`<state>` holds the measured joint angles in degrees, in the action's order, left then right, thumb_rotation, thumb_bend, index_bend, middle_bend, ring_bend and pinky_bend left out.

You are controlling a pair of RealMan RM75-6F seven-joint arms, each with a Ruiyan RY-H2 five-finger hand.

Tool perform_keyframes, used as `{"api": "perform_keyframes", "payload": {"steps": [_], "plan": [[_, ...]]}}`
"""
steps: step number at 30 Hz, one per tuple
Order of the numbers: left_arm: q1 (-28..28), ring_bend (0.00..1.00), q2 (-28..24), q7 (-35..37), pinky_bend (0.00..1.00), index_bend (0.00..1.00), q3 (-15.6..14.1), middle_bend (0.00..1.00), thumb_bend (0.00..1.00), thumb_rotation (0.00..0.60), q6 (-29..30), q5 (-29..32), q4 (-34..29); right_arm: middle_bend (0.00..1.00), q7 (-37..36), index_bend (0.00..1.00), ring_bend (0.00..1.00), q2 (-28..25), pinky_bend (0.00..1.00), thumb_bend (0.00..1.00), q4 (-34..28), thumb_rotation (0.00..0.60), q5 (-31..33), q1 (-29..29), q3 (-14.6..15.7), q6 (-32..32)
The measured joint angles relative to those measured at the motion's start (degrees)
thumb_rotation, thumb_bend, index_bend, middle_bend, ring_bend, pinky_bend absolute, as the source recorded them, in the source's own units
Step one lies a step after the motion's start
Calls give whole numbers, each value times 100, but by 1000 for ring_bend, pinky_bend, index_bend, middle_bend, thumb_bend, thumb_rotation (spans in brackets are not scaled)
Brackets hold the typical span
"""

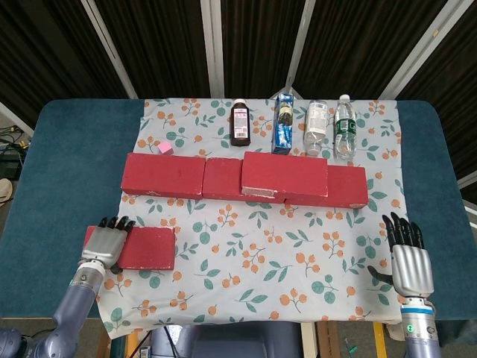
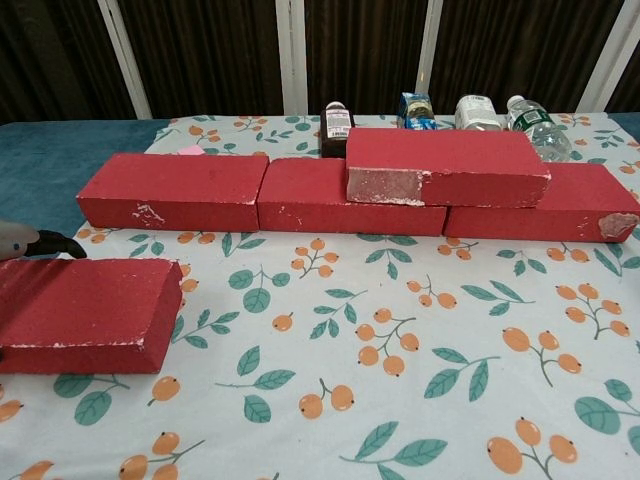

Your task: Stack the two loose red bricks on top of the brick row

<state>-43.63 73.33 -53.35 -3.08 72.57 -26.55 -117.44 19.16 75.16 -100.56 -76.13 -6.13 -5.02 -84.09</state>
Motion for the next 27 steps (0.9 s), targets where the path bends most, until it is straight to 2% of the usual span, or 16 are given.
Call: {"api": "perform_keyframes", "payload": {"steps": [4, 11, 16, 21, 27], "plan": [[-9, 0, 45, -41, 0, 8, 2, 121, 0, 600, 93, -15, -2, 0, -12, 0, 0, 3, 0, 150, -2, 600, -6, 6, -6, -8], [-30, 0, 92, -103, 0, 126, 10, 237, 0, 600, 169, 40, -9, 0, -33, 0, 0, -1, 0, 150, -3, 600, 23, 17, -36, -21], [-52, 3, 106, -172, 68, 157, 14, 296, 0, 600, 259, 48, -6, 0, -54, 0, 0, -7, 0, 149, -7, 600, 24, 27, -43, -30], [-51, 46, 127, -252, 77, 239, 4, 368, 0, 600, 436, -65, 14, 0, -66, 0, 0, -6, 0, 150, -3, 600, 31, 35, -58, -41], [-51, 52, 64, -208, 75, 262, 88, 374, 0, 600, 470, -83, -49, 0, -46, 0, 0, 6, 0, 150, -5, 600, 30, 38, -61, -44]]}}
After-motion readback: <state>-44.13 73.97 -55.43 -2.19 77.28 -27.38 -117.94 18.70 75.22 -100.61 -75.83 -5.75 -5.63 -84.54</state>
